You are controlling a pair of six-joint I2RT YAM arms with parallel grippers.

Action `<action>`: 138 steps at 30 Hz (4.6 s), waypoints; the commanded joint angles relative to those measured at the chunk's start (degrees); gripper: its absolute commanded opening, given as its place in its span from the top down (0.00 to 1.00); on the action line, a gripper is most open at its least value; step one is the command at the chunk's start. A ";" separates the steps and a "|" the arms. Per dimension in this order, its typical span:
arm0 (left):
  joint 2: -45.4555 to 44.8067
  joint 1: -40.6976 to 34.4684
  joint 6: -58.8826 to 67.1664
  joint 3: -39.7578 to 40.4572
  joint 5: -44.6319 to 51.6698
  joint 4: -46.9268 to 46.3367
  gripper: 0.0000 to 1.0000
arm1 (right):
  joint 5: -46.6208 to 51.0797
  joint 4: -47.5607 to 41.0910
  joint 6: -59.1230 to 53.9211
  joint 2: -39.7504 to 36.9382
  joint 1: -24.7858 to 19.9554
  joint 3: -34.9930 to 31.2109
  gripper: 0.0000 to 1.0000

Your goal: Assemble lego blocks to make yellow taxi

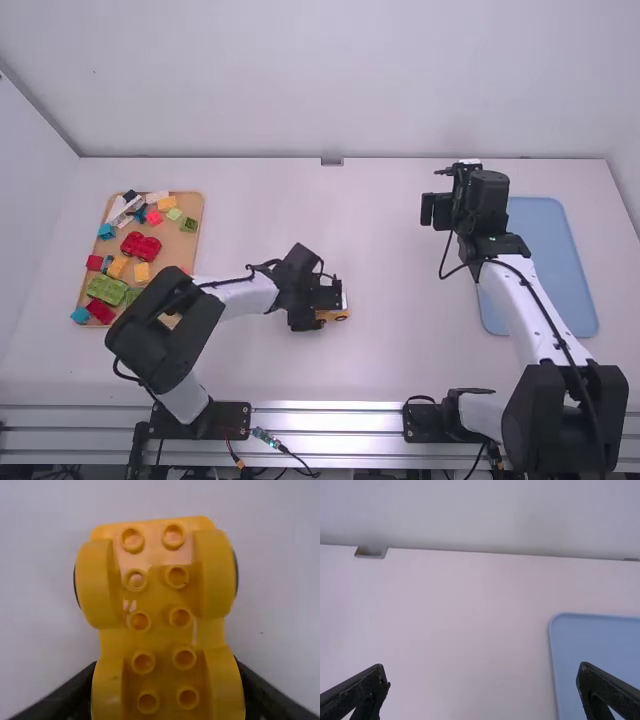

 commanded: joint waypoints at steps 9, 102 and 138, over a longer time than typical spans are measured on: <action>-4.23 0.61 -2.60 6.43 -8.04 -11.20 0.01 | 0.46 0.02 0.11 0.04 2.05 1.09 0.01; 9.74 69.22 -39.34 17.86 -11.41 -14.39 0.62 | 0.57 2.97 -1.57 0.04 4.52 1.09 0.01; -7.62 60.28 -23.26 13.75 24.87 -8.34 0.98 | -28.63 9.60 0.63 0.47 4.57 1.09 0.01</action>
